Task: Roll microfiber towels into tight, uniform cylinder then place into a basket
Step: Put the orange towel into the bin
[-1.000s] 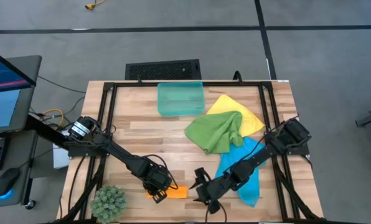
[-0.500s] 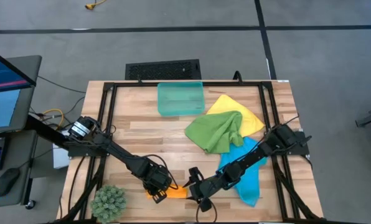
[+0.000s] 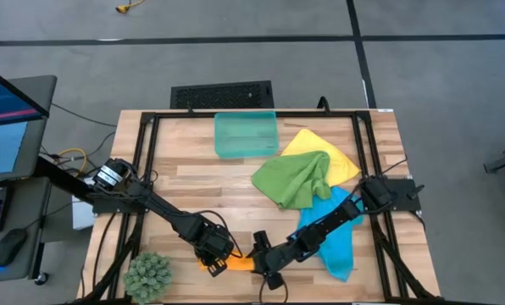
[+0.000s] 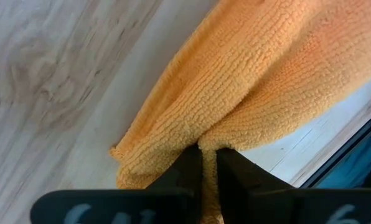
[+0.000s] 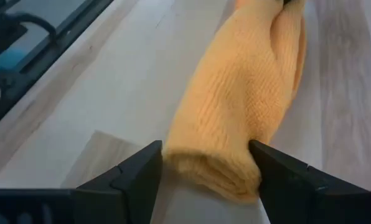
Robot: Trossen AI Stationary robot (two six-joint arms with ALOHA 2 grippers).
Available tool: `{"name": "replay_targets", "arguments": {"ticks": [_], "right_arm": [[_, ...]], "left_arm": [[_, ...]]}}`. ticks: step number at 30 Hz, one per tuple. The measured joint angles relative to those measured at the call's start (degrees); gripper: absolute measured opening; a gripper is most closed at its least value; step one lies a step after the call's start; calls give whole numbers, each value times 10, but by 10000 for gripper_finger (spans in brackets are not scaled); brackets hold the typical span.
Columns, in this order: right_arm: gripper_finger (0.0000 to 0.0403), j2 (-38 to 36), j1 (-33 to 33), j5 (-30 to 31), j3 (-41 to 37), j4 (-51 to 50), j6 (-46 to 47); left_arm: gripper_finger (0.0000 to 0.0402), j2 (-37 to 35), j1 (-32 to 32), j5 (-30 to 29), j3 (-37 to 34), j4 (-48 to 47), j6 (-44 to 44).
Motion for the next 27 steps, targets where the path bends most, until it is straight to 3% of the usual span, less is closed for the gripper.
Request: {"name": "replay_targets", "arguments": {"ticks": [5, 9, 19, 23, 27], "right_arm": [[257, -1, -4, 0, 2, -9, 9], [225, -4, -7, -3, 2, -19, 13], [29, -6, -12, -1, 3, -34, 21], [25, -6, -12, -2, 3, -34, 21], [49, -6, -12, -2, 3, -35, 21]], "left_arm": [[19, 0, 0, 0, 0, 0, 0], [19, 0, 0, -1, 0, 0, 3], [19, 0, 0, -2, 0, 0, 5], [19, 0, 0, -11, 0, 0, 11], [19, 0, 0, -15, 0, 0, 28]]}}
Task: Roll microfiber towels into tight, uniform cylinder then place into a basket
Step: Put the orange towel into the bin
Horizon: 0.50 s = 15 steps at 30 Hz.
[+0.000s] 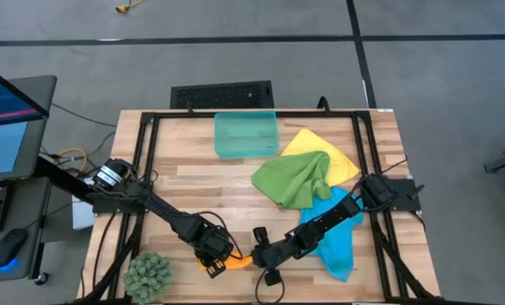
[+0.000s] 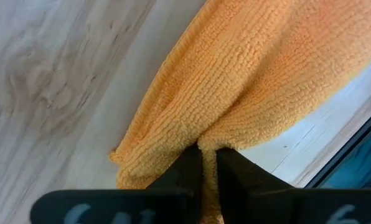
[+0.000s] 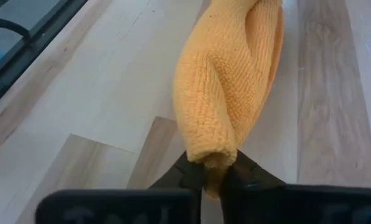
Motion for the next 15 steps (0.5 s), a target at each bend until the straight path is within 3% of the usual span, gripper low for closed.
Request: {"name": "replay_targets", "arguments": {"ticks": [4, 7, 15], "right_arm": [[42, 0, 0, 0, 0, -3, 0], [27, 0, 0, -1, 0, -7, 0], [37, 0, 0, -11, 0, -10, 8]], "left_arm": [[31, 0, 0, 0, 0, 0, 5], [61, 0, -3, 0, 0, 1, 23], [140, 0, -8, 0, 0, 3, 39]]}}
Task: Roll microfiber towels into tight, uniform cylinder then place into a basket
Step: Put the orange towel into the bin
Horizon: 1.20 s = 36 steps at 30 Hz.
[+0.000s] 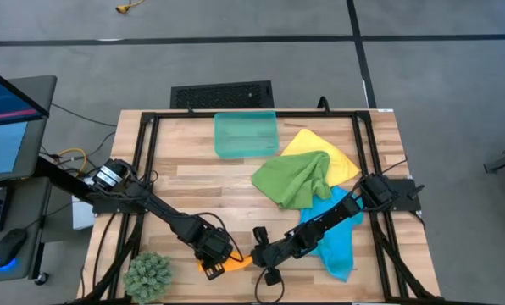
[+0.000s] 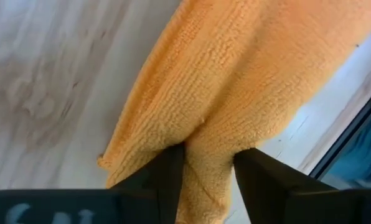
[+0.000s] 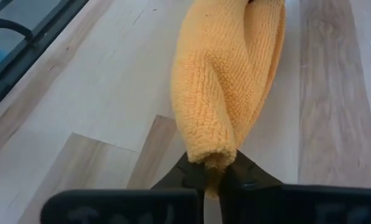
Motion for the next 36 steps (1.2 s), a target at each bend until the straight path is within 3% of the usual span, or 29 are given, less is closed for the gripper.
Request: {"name": "replay_targets", "arguments": {"ticks": [8, 15, 22, 26, 32, 36], "right_arm": [[27, 0, 0, -2, 0, -1, 1], [37, 0, -2, -6, 0, -2, 1], [27, 0, -3, -16, -1, -3, 1], [30, 0, -3, -16, -1, -2, 1], [30, 1, -6, -20, -1, -3, 1], [27, 1, -6, -21, -1, -3, 2]], "left_arm": [[147, -37, -36, -51, -2, -59, 11], [147, -114, -84, -161, -2, -113, -19], [147, -123, -157, -277, -2, -88, 71], [147, -105, -177, -287, -2, -79, 78], [153, -63, -176, -255, -1, -41, 82], [174, -41, -167, -228, -1, -71, 82]]}}
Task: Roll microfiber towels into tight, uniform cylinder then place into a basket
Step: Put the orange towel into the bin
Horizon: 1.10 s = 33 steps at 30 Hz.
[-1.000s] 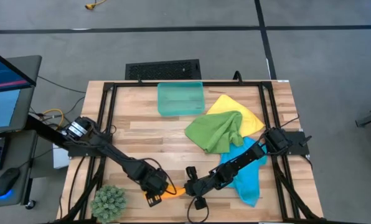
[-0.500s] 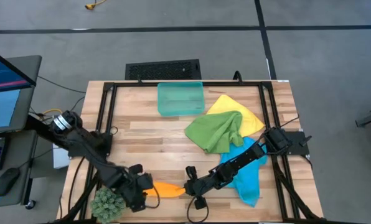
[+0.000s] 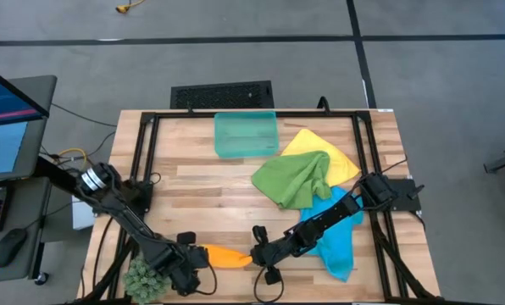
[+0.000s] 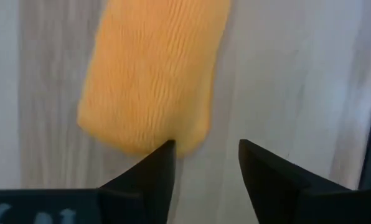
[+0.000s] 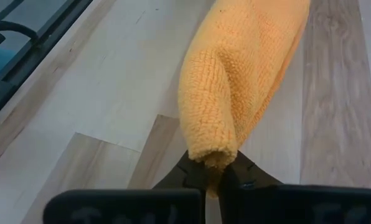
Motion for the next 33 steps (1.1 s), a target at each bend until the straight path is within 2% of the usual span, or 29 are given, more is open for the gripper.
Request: {"name": "replay_targets", "arguments": {"ticks": [3, 9, 19, 26, 33], "right_arm": [[30, 0, 0, 0, 0, 0, 0], [29, 0, 0, -6, 0, 0, 0], [34, 0, 0, -11, 0, 0, 0], [27, 0, 0, -11, 0, -1, 0], [33, 0, -4, -18, 0, -2, 0]], "left_arm": [[191, 2, 3, 35, 0, -11, -9], [196, 1, -7, 26, 16, -19, 7], [178, 0, -42, -128, 64, -68, 25], [177, 0, -42, -136, 64, -71, 21], [177, 2, -39, -181, 49, -63, 38]]}}
